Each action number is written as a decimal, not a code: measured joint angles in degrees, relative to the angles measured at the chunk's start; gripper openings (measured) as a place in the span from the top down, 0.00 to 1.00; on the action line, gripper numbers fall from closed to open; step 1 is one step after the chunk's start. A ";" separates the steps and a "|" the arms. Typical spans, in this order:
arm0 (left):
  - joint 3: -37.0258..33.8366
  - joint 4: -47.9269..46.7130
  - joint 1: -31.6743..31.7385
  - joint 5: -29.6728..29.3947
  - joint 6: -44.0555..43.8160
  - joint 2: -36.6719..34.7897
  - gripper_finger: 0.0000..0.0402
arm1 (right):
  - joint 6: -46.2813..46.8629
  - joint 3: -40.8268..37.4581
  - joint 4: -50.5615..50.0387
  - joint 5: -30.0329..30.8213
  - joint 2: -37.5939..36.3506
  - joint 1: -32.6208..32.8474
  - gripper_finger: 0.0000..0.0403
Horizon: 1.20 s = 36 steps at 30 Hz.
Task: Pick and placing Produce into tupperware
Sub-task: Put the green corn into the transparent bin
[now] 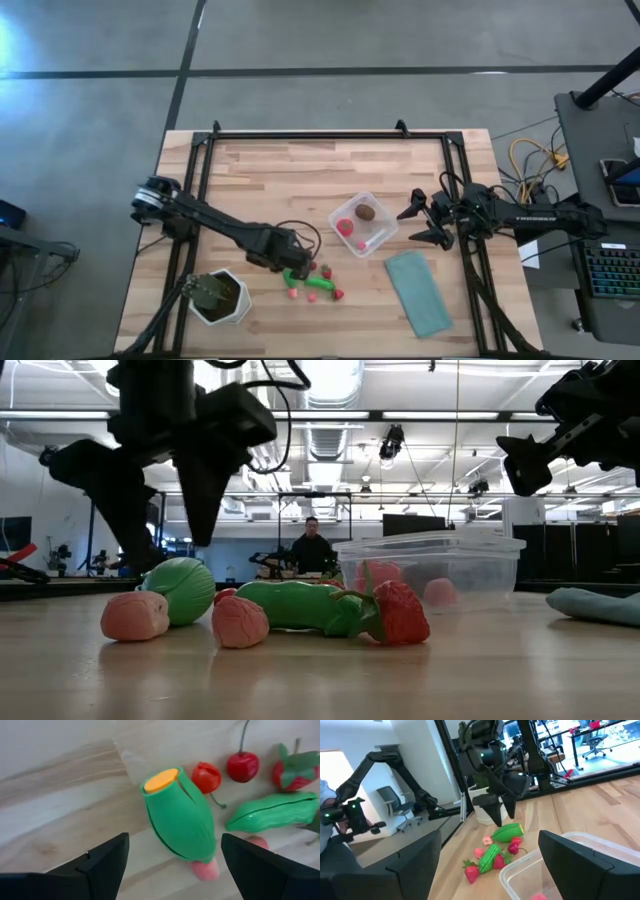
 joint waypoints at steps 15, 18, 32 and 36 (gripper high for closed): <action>0.13 3.35 0.37 -1.32 -1.59 4.43 0.25 | 0.00 0.00 0.00 -0.03 -0.02 0.00 0.19; 0.17 3.45 0.37 -0.72 -1.61 4.95 0.25 | 0.00 0.00 0.00 -0.03 -0.02 0.00 0.19; 0.04 3.24 0.39 -0.45 -0.12 6.85 0.27 | 0.00 0.00 0.00 -0.03 -0.02 -0.01 0.19; 0.04 3.26 0.39 -0.34 -0.08 6.85 0.34 | 0.00 0.00 0.00 -0.03 -0.02 -0.01 0.19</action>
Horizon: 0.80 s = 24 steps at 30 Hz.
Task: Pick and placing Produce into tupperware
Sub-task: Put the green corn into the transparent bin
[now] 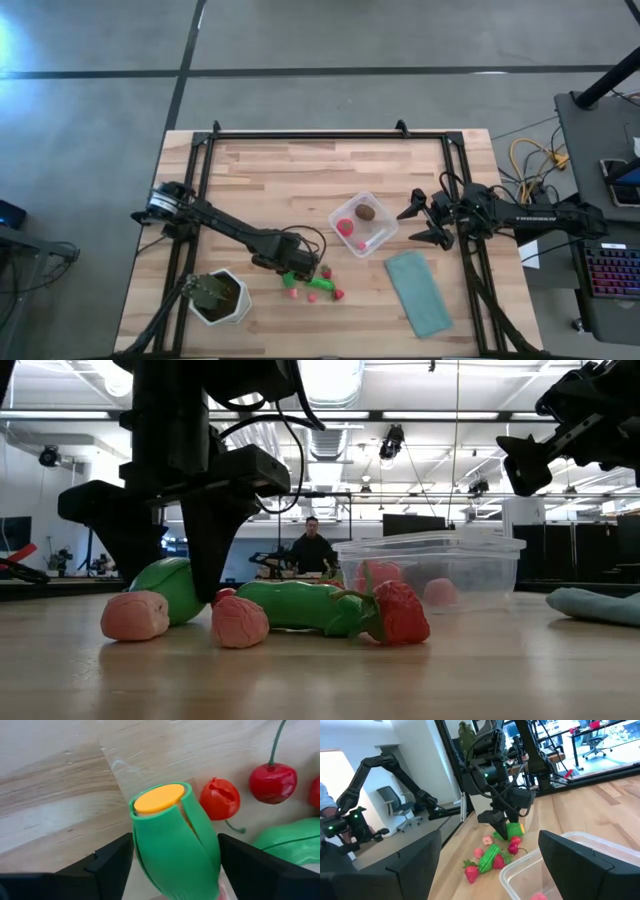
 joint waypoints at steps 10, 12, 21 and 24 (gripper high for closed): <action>0.13 -0.08 0.12 -0.71 0.98 -3.24 0.45 | 0.00 0.00 0.00 0.00 0.00 0.02 0.19; 0.22 0.31 0.46 -1.68 1.55 -5.19 0.46 | 0.00 0.00 0.00 0.00 0.02 0.00 0.19; 0.90 7.43 3.90 -15.87 12.92 -15.27 0.46 | 0.00 0.00 -0.03 -0.01 -0.04 0.01 0.19; 0.64 16.84 6.74 -17.46 23.94 -16.10 0.46 | 0.00 0.00 -0.02 0.00 -0.08 0.00 0.19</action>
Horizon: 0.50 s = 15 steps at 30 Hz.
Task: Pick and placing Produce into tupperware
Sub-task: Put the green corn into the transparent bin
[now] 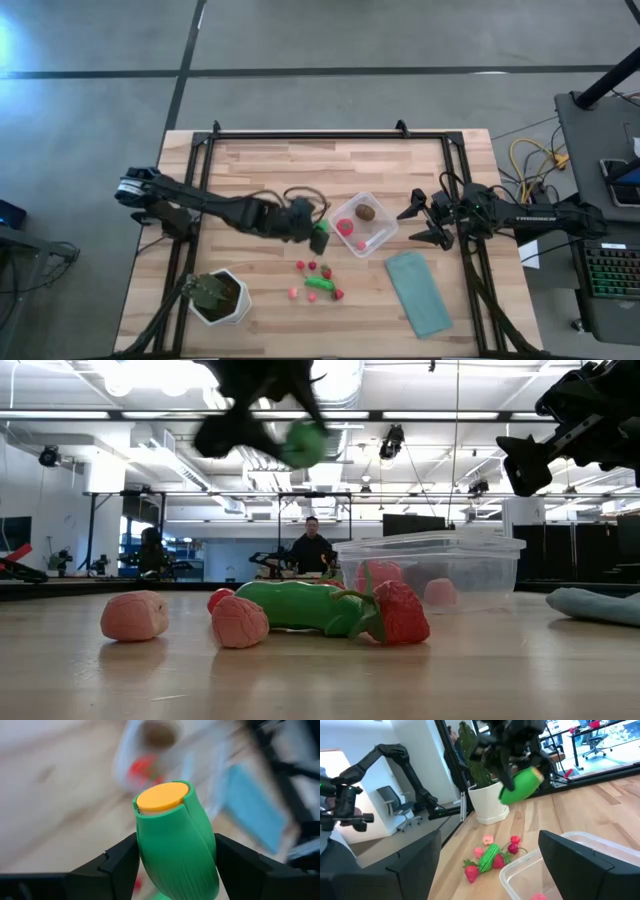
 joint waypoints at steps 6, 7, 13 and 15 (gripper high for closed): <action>0.27 17.24 7.29 6.81 14.50 4.80 0.46 | 0.00 0.02 0.07 0.00 0.10 0.00 0.19; 0.39 19.63 8.44 8.23 15.82 5.95 0.46 | 0.00 0.02 0.03 0.00 0.04 0.00 0.19; 1.72 25.70 13.17 15.43 20.46 12.50 0.46 | 0.00 0.02 0.06 0.00 0.10 0.00 0.19; 2.07 26.68 13.73 16.82 21.33 14.05 0.46 | 0.00 0.02 0.00 -0.02 0.03 0.01 0.19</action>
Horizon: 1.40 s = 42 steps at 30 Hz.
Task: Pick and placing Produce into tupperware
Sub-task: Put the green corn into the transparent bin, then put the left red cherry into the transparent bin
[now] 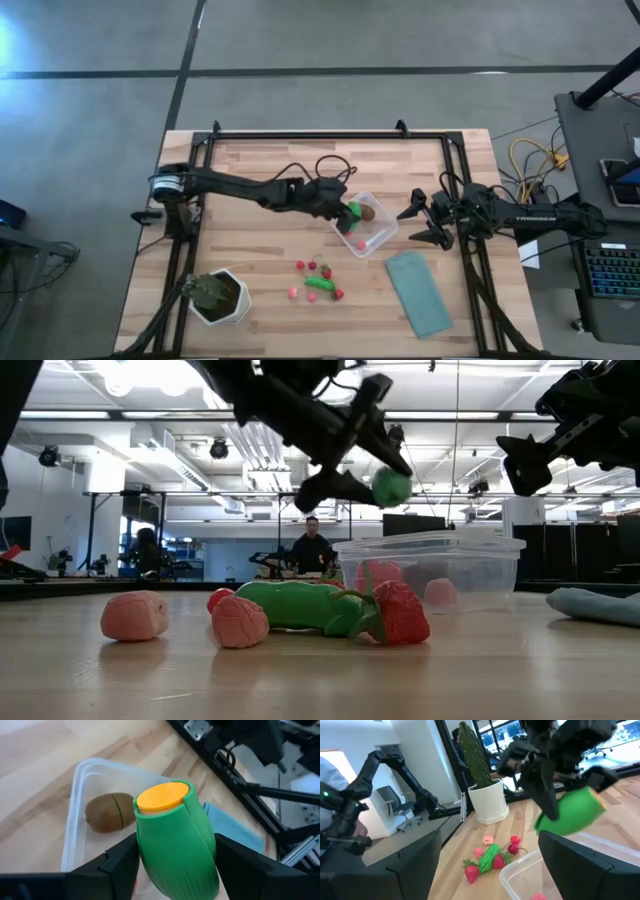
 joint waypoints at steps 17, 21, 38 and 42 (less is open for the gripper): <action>0.40 1.37 1.05 4.98 -0.10 2.89 0.31 | 0.00 0.00 0.01 0.02 0.07 0.00 0.19; 0.42 -10.61 0.33 11.61 5.10 -2.26 0.31 | 0.00 0.00 -0.02 0.02 0.05 0.01 0.19; -7.15 -37.50 -15.35 -4.34 40.99 -14.77 0.31 | 0.00 0.00 0.00 0.02 0.10 -0.01 0.19; -7.14 -37.48 -15.35 -4.15 40.33 -11.06 0.31 | 0.00 0.00 0.04 0.02 0.07 -0.01 0.19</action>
